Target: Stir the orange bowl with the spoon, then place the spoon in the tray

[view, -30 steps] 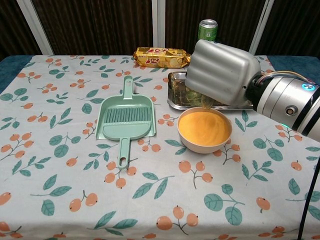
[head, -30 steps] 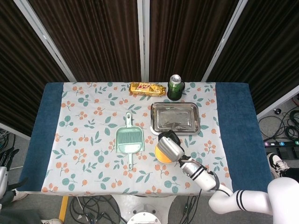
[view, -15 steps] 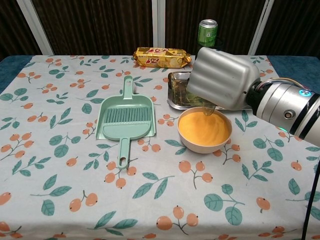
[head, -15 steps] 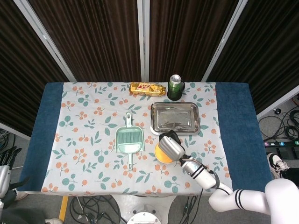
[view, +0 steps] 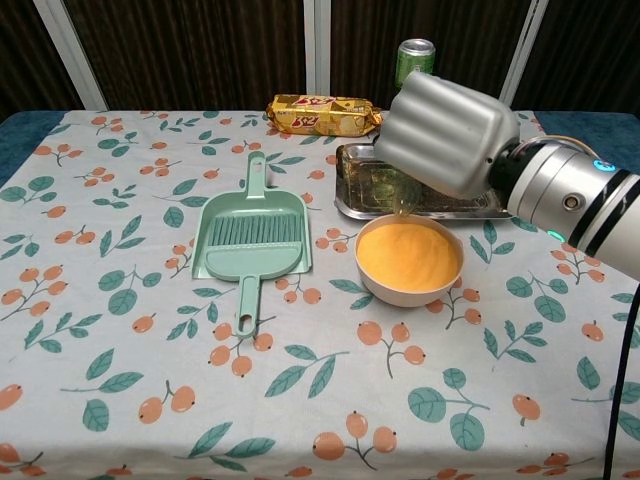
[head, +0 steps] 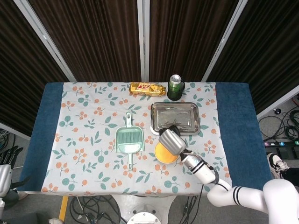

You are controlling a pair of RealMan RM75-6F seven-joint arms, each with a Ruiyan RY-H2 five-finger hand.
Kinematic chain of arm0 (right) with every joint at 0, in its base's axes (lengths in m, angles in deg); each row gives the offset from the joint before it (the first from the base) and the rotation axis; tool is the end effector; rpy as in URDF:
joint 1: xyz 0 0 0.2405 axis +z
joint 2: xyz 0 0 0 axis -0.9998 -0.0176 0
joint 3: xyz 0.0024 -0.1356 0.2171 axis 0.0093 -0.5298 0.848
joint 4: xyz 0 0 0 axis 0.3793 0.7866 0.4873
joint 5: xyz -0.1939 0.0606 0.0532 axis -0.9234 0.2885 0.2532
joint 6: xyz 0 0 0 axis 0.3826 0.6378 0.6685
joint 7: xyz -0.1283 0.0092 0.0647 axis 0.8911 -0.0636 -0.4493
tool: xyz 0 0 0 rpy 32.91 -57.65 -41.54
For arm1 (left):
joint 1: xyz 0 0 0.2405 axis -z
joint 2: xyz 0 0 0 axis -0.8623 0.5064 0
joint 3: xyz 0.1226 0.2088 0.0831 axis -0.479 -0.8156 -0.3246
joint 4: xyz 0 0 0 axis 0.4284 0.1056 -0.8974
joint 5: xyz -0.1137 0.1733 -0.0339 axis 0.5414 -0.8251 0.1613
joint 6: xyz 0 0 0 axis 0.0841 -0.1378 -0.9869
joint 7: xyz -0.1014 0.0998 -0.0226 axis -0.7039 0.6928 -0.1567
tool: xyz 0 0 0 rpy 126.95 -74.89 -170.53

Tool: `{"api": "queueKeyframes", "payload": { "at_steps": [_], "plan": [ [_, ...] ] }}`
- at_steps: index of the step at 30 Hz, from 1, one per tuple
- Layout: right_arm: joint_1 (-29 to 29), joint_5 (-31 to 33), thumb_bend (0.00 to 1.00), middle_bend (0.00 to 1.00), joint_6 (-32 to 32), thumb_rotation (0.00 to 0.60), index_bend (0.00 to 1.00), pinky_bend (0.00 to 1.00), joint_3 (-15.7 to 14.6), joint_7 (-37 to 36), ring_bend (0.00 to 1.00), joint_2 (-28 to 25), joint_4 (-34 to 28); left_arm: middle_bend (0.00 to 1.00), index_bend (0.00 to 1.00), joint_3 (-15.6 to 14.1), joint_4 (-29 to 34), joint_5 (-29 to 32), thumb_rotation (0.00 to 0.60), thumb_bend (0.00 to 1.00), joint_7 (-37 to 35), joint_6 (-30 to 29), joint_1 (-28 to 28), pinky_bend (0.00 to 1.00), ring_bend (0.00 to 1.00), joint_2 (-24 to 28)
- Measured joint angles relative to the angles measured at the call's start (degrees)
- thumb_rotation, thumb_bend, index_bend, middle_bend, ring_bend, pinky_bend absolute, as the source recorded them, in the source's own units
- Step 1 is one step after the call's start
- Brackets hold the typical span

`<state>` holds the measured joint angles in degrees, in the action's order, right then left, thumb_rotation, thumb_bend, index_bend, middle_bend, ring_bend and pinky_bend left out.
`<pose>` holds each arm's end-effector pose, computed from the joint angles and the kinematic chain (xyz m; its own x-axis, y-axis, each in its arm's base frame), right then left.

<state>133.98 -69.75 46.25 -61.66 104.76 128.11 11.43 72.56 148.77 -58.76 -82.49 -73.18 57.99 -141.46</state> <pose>-0.1131 -0.3266 -0.0433 0.8452 0.5236 0.1070 0.0970 -0.3472 0.9328 -0.3679 0.1362 0.1436 0.3763 0.0624 0.9244 0.9128 0.1460 -0.3814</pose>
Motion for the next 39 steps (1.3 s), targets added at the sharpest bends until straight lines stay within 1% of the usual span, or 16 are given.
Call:
{"api": "queueKeyframes", "payload": {
  "at_steps": [2, 7, 9, 12, 14, 19, 21, 22, 24, 27, 31, 34, 37, 39],
  "plan": [
    [-0.22, 3.13, 0.44, 1.00, -0.45, 0.600, 1.00, 0.99, 1.68, -1.58, 1.00, 0.26, -0.40, 0.18, 0.18, -0.02, 0.00, 0.05, 0.600, 0.14, 0.02, 0.02, 0.00, 0.14, 0.12, 0.01],
    [-0.32, 14.14, 0.43, 1.00, -2.01, 0.600, 1.00, 0.99, 7.68, -5.67, 1.00, 0.81, -1.15, 0.18, 0.18, -0.10, 0.17, 0.28, 0.600, 0.14, 0.28, 0.45, 0.10, 0.14, 0.12, 0.01],
    [-0.14, 18.66, 0.42, 1.00, -2.87, 0.600, 0.98, 0.99, 9.87, -7.25, 1.00, 1.08, -0.98, 0.18, 0.18, -0.13, 0.30, 0.27, 0.600, 0.14, 0.45, 0.48, 0.14, 0.14, 0.12, 0.00],
    [0.39, 24.87, 0.41, 1.00, -4.35, 0.600, 0.94, 0.99, 12.32, -9.09, 1.00, 1.76, 0.06, 0.18, 0.18, -0.13, 0.51, 0.23, 0.600, 0.14, 0.72, 0.57, 0.27, 0.14, 0.12, -0.01],
    [0.89, 28.55, 0.40, 1.00, -5.35, 0.600, 0.91, 0.99, 13.51, -9.99, 1.00, 2.40, 1.33, 0.18, 0.18, -0.14, 0.73, 0.24, 0.600, 0.14, 0.97, 0.69, 0.36, 0.14, 0.12, 0.04],
    [3.07, 37.77, 0.30, 1.00, -7.81, 0.600, 0.80, 0.99, 15.74, -11.55, 1.00, 5.12, 6.82, 0.18, 0.18, -0.10, 1.15, 0.66, 0.600, 0.14, 1.38, 0.97, 0.44, 0.14, 0.12, 0.32],
    [4.17, 40.22, 0.24, 1.00, -8.36, 0.600, 0.74, 0.99, 16.26, -12.06, 1.00, 6.45, 9.58, 0.18, 0.18, -0.16, 1.23, 0.78, 0.600, 0.14, 1.48, 1.06, 0.40, 0.14, 0.12, 0.38],
    [4.65, 41.11, 0.20, 1.00, -8.56, 0.600, 0.71, 0.99, 16.44, -12.21, 1.00, 7.01, 10.76, 0.18, 0.18, -0.18, 1.25, 0.84, 0.600, 0.14, 1.52, 1.14, 0.39, 0.14, 0.12, 0.40],
    [5.67, 43.42, 0.11, 1.00, -8.98, 0.600, 0.59, 0.98, 16.82, -12.35, 1.00, 8.09, 13.03, 0.18, 0.18, -0.23, 1.25, 0.92, 0.600, 0.14, 1.57, 1.20, 0.37, 0.14, 0.12, 0.39],
    [7.11, 46.41, 0.08, 1.00, -9.42, 0.600, 0.52, 0.98, 17.43, -12.75, 1.00, 9.10, 14.75, 0.18, 0.18, -0.22, 1.24, 0.98, 0.600, 0.14, 1.56, 1.23, 0.38, 0.14, 0.12, 0.39],
    [7.63, 46.62, 0.08, 1.00, -9.05, 0.600, 0.51, 0.98, 17.74, -14.89, 1.00, 8.69, 14.51, 0.18, 0.18, -0.19, 1.14, 1.07, 0.600, 0.14, 1.44, 1.24, 0.38, 0.14, 0.12, 0.47],
    [6.98, 45.62, 0.13, 1.00, -8.09, 0.600, 0.50, 0.98, 17.86, -17.38, 1.00, 6.94, 12.28, 0.18, 0.18, -0.11, 1.05, 1.06, 0.600, 0.14, 1.25, 1.21, 0.45, 0.14, 0.12, 0.49],
    [5.37, 44.31, 0.17, 0.98, -6.97, 0.600, 0.50, 0.96, 17.60, -19.93, 0.98, 3.89, 7.72, 0.18, 0.18, -0.02, 0.87, 0.99, 0.600, 0.13, 0.96, 1.03, 0.46, 0.14, 0.12, 0.46],
    [3.56, 43.05, 0.17, 0.93, -5.93, 0.600, 0.50, 0.94, 17.10, -21.95, 0.93, 0.86, 3.20, 0.18, 0.18, 0.01, 0.76, 0.97, 0.600, 0.14, 0.73, 0.97, 0.46, 0.14, 0.12, 0.41]
  ]
}}
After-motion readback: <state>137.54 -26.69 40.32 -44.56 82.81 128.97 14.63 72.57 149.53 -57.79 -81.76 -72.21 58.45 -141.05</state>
